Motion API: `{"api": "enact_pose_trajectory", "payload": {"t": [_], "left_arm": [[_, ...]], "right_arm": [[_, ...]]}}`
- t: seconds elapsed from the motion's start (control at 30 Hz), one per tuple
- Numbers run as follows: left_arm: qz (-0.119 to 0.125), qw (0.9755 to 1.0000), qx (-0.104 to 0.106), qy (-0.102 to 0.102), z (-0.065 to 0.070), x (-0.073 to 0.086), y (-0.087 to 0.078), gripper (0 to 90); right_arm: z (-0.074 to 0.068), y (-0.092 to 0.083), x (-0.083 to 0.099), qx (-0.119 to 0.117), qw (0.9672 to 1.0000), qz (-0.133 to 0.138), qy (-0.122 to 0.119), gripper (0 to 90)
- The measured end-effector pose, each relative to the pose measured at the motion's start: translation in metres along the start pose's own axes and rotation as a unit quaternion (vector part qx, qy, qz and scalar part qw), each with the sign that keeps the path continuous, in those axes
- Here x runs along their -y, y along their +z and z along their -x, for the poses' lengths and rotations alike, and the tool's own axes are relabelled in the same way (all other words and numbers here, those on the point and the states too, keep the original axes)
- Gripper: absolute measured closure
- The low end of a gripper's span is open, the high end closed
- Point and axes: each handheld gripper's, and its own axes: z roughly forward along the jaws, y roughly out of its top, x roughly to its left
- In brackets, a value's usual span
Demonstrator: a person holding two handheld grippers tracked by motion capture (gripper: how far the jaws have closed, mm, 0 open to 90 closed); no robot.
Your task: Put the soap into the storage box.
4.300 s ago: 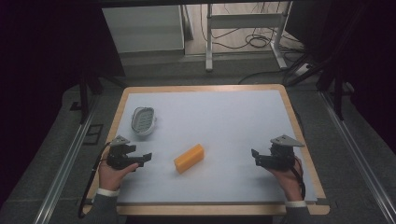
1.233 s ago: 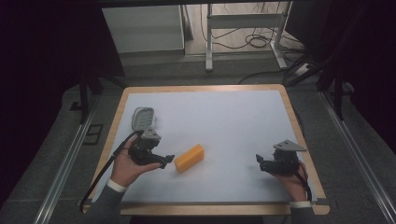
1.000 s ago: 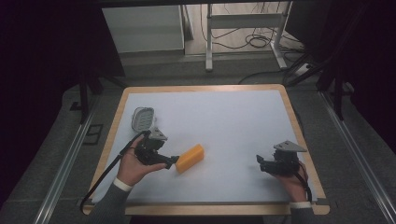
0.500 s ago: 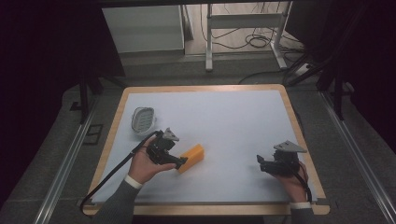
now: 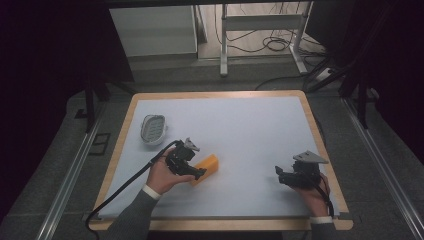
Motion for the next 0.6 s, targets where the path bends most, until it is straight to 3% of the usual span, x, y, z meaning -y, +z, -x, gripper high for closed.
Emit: {"api": "enact_pose_trajectory", "payload": {"t": [0.33,0.6], "left_arm": [[-0.024,0.9995,0.019,-0.003,0.001,-0.001,0.017,38.9],[-0.039,0.9992,0.01,0.001,0.006,-0.009,0.022,47.0]], "right_arm": [[0.001,0.001,0.001,0.006,1.0,-0.002,0.002,13.7],[0.003,0.002,0.002,0.01,0.9999,-0.004,0.003,13.7]]}}
